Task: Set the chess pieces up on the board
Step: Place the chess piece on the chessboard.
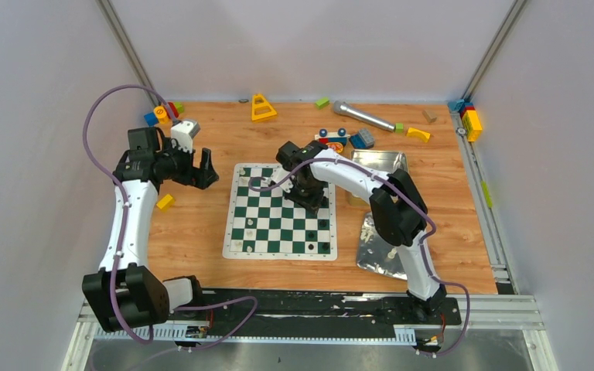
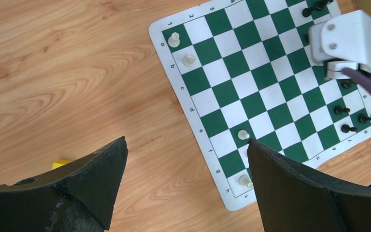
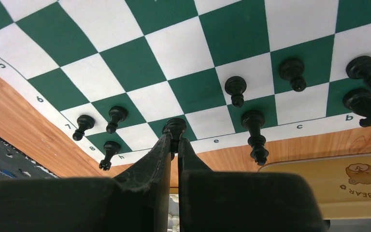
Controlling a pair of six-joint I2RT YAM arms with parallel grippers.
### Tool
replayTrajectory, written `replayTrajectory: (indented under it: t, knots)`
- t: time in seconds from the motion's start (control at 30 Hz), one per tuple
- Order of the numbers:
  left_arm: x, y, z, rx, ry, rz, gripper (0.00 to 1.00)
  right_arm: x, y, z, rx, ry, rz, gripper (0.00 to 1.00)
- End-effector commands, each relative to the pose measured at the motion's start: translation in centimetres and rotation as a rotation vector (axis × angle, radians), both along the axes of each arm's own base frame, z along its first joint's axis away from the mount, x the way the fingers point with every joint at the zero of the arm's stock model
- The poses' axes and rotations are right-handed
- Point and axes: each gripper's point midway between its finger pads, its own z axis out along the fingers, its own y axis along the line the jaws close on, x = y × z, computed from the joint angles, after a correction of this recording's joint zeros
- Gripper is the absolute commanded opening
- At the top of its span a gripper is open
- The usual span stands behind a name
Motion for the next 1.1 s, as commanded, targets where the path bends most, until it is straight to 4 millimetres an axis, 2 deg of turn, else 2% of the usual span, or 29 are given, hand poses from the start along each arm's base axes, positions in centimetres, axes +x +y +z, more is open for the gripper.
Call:
replayTrajectory:
  t: [0.0,0.33,1.07]
  knots:
    - [-0.2,-0.8,1.8,-0.061,-0.035,-0.029,1.00,1.1,0.2,0.0,-0.037,-0.038,0.007,0.00]
    - [-0.4,-1.2,2.4,-0.077,-0.058,-0.045,1.00,1.6,0.9,-0.6,-0.045,-0.038,0.012,0.00]
    - [-0.7,-1.5,2.7,-0.090,-0.067,-0.062,1.00,1.7,0.8,-2.0,-0.071,-0.021,0.009,0.00]
